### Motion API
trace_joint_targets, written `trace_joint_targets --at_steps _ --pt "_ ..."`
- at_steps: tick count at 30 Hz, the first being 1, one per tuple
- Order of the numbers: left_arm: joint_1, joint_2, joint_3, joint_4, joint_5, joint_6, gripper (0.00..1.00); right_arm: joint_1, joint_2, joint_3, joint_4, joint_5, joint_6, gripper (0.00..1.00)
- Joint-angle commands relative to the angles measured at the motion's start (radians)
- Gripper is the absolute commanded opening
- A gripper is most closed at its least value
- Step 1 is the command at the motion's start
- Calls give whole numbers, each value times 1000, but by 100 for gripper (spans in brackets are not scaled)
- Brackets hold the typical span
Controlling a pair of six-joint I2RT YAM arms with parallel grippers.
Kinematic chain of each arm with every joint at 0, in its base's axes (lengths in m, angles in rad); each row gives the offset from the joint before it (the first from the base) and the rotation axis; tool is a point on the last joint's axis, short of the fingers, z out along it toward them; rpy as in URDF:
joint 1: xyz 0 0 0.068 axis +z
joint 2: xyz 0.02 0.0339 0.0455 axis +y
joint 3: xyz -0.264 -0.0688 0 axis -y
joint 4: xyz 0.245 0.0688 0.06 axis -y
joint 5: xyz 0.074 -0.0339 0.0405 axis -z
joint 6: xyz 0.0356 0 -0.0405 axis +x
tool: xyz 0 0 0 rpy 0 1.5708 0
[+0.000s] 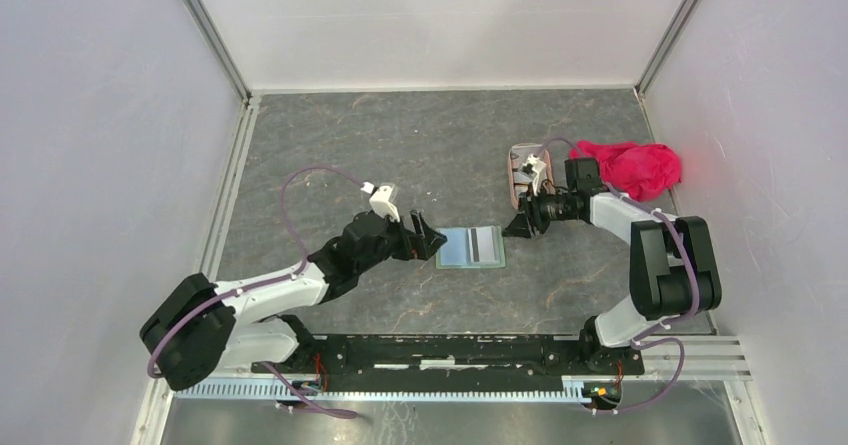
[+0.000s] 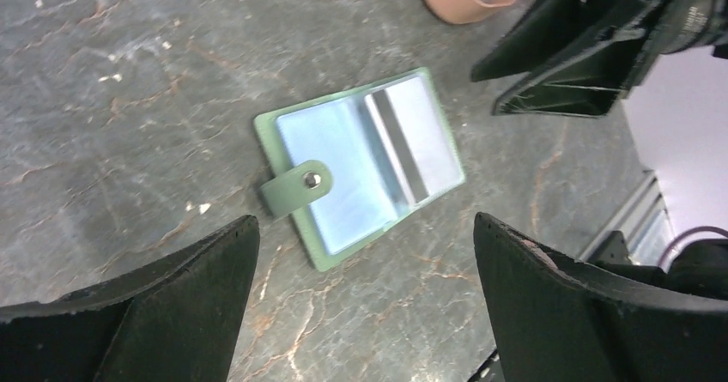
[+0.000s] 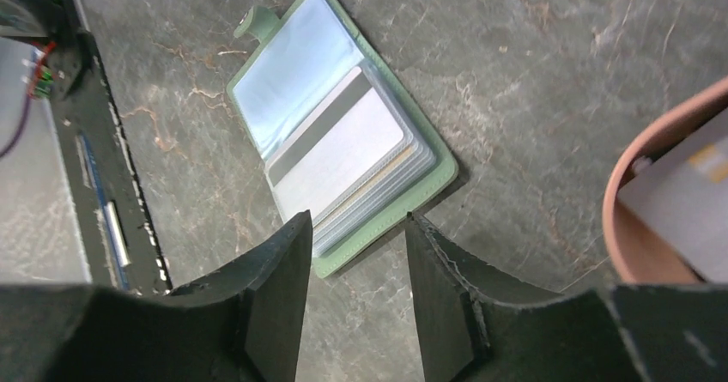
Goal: Put the credit cards into the card holder
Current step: Insert the credit card into the card holder, then close the card holder at the center of the board.
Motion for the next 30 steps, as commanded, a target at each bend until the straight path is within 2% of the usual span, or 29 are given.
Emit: trace_joint_targets --at_steps 1,6,14,23,30 --pt "-2 18 8 11 -60 -58 99 -21 4 -60 196 -108 173 51" --pt "-81 132 153 -204 -231 -56 94 -23 55 -40 159 -78 159 51" --pt "-169 349 367 -421 -448 -55 85 -23 134 2 97 -66 131 49" --pt "-198 504 502 -561 -503 -47 69 -23 149 21 66 -66 110 49" --pt "-198 510 522 -596 -508 -56 53 -23 156 27 53 -57 103 50"
